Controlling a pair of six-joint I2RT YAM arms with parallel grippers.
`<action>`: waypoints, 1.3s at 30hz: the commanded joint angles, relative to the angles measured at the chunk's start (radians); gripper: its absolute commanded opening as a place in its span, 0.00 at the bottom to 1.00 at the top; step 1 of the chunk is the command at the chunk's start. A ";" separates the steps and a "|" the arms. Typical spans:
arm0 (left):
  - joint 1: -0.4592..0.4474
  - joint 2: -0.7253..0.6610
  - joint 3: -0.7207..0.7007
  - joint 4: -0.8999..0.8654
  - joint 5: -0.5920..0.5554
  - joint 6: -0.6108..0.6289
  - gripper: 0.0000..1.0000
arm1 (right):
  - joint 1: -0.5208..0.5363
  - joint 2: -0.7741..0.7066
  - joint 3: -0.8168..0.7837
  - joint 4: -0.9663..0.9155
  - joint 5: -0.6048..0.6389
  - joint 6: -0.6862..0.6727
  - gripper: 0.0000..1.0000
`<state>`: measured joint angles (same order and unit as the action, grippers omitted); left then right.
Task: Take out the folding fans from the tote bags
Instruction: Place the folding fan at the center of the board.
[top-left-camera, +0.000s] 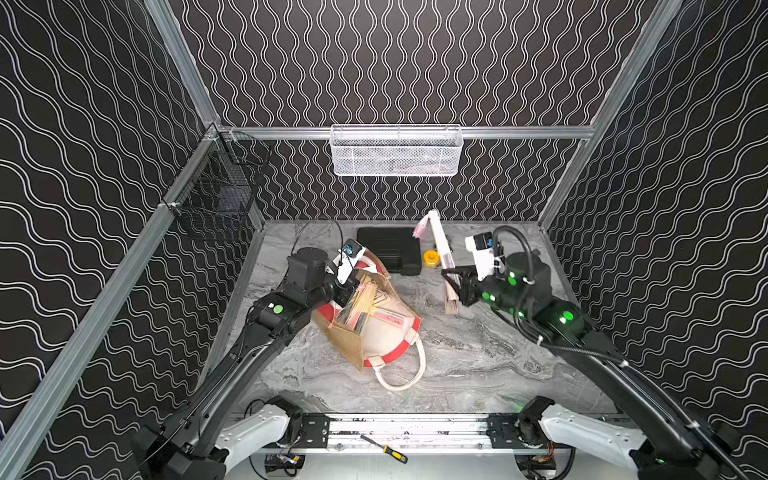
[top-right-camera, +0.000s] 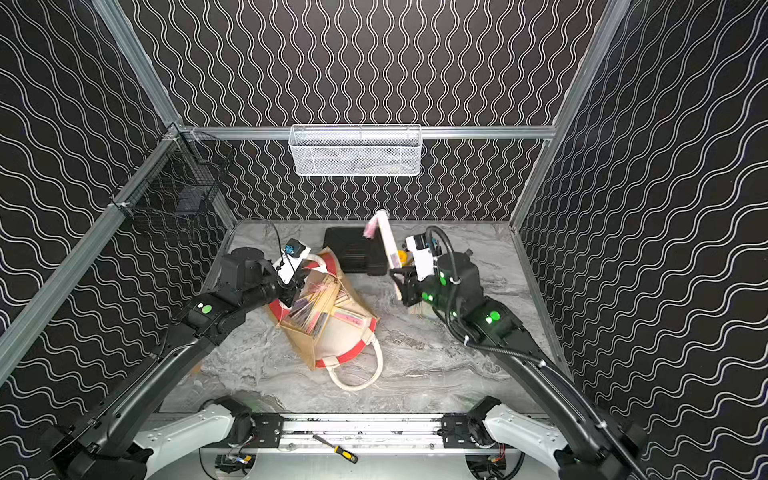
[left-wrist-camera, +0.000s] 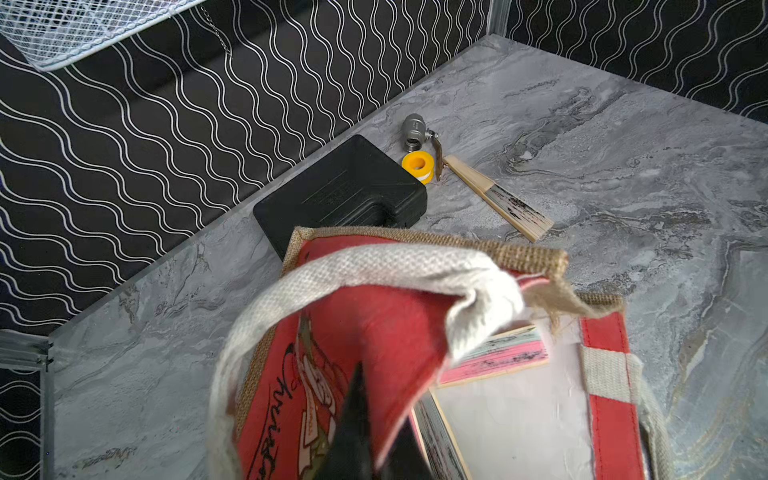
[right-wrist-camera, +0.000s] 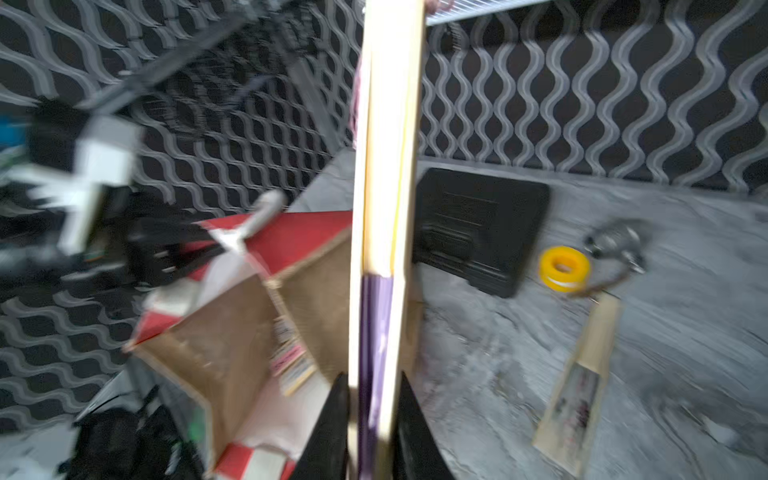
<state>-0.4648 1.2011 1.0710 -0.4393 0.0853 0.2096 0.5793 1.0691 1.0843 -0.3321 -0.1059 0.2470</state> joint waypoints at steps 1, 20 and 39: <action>0.002 -0.003 -0.003 0.054 -0.008 0.002 0.00 | -0.087 0.093 0.006 -0.047 0.110 0.020 0.19; 0.002 -0.008 -0.007 0.058 0.001 0.004 0.00 | -0.351 0.735 0.081 -0.057 0.189 -0.106 0.17; 0.002 -0.002 -0.008 0.058 0.003 0.004 0.00 | -0.351 0.870 0.144 -0.038 0.060 -0.138 0.19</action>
<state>-0.4648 1.1973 1.0599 -0.4351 0.0834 0.2127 0.2276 1.9278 1.2186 -0.3748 -0.0071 0.1192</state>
